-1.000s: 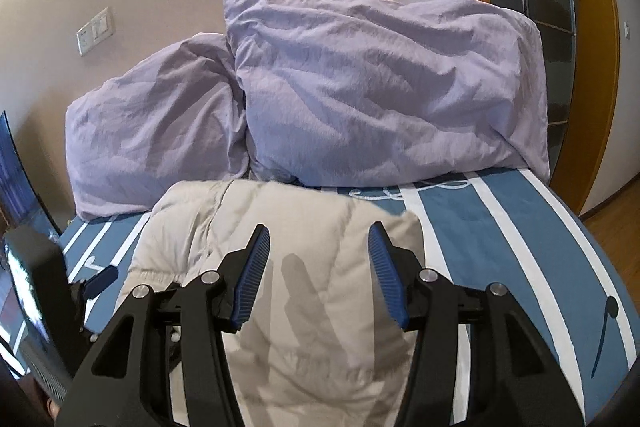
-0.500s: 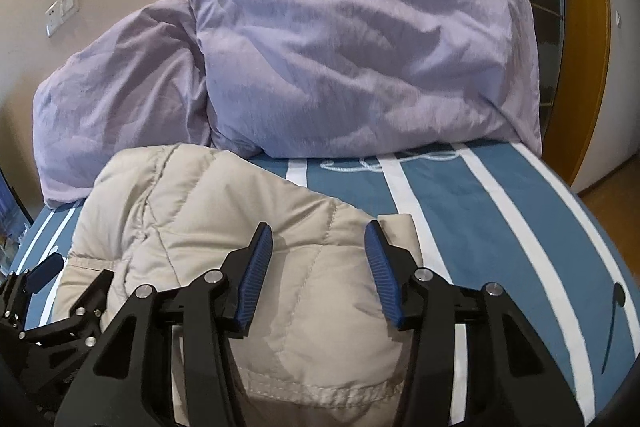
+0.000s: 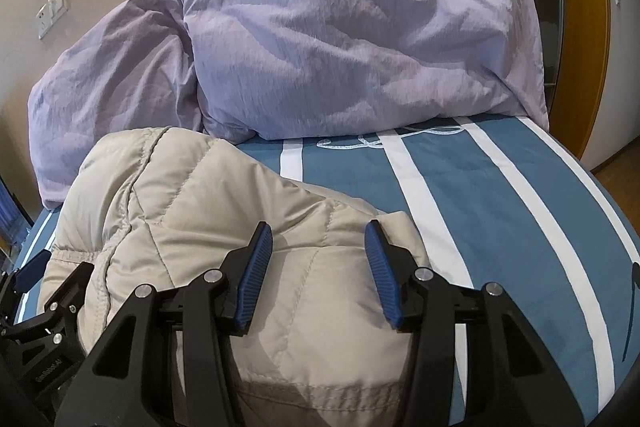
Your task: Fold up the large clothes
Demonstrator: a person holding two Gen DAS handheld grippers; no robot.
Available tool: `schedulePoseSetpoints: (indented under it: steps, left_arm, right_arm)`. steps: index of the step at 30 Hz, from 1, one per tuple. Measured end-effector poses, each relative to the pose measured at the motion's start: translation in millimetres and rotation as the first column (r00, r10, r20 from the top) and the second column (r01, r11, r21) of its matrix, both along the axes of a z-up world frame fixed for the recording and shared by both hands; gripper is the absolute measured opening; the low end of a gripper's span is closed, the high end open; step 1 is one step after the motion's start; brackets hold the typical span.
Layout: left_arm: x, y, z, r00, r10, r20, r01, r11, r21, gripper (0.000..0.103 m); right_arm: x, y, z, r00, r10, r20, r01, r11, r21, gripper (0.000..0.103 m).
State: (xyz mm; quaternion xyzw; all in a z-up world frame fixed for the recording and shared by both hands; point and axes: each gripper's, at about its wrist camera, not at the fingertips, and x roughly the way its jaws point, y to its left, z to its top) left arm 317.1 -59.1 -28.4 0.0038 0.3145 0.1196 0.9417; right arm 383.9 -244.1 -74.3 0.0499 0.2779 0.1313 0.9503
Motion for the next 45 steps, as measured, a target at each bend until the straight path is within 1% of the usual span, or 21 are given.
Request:
schedulePoseSetpoints:
  steps: [10, 17, 19, 21, 25, 28, 31, 34, 37, 41, 45]
  left_arm:
    - [0, -1, 0, 1.000, 0.001, 0.001, -0.001, 1.000, 0.000, 0.090]
    - [0, 1, 8, 1.000, -0.013, -0.008, 0.013, 0.999, -0.036, 0.090]
    - [0, 1, 13, 1.000, -0.011, -0.011, 0.011, 0.999, -0.037, 0.092]
    - [1, -1, 20, 1.000, -0.013, -0.010, 0.012, 1.000, -0.021, 0.092]
    - [3, 1, 38, 1.000, 0.000, 0.028, 0.000, 1.000, 0.006, 0.092]
    - [10, 6, 49, 0.999, 0.014, 0.040, -0.014, 1.000, -0.008, 0.092]
    - [20, 9, 53, 0.999, 0.022, 0.028, -0.021, 1.000, -0.018, 0.092]
    - [32, 8, 50, 1.000, 0.031, 0.006, -0.031, 1.000, -0.005, 0.092]
    - [38, 6, 38, 0.999, 0.023, -0.035, -0.023, 1.000, 0.008, 0.092]
    - [38, 4, 30, 0.999, 0.023, -0.033, -0.022, 0.999, 0.031, 0.093]
    - [37, 0, 23, 1.000, 0.018, -0.025, -0.016, 0.997, 0.074, 0.094]
  right_arm:
    - [2, 0, -5, 1.000, -0.002, -0.003, 0.002, 1.000, 0.002, 0.050]
    - [3, 1, -11, 1.000, -0.005, -0.003, 0.005, 1.000, -0.008, 0.050]
    - [3, 1, -12, 1.000, -0.005, -0.005, 0.005, 1.000, -0.009, 0.050]
    - [4, 1, -13, 1.000, -0.006, -0.007, 0.006, 1.000, -0.010, 0.050]
    - [4, 0, -13, 1.000, -0.006, -0.006, 0.006, 1.000, -0.006, 0.050]
    - [4, 0, -13, 1.000, -0.008, -0.004, 0.008, 1.000, -0.003, 0.050]
    - [4, 0, -13, 1.000, -0.007, -0.004, 0.007, 1.000, -0.003, 0.050]
    - [3, 0, -13, 1.000, -0.007, -0.004, 0.007, 1.000, -0.002, 0.050]
    - [3, 0, -13, 1.000, -0.006, -0.002, 0.006, 1.000, -0.002, 0.050]
    - [1, 0, -12, 1.000, -0.008, 0.006, 0.008, 1.000, -0.009, 0.050]
    - [0, 1, -12, 1.000, -0.010, 0.012, 0.011, 1.000, -0.011, 0.050]
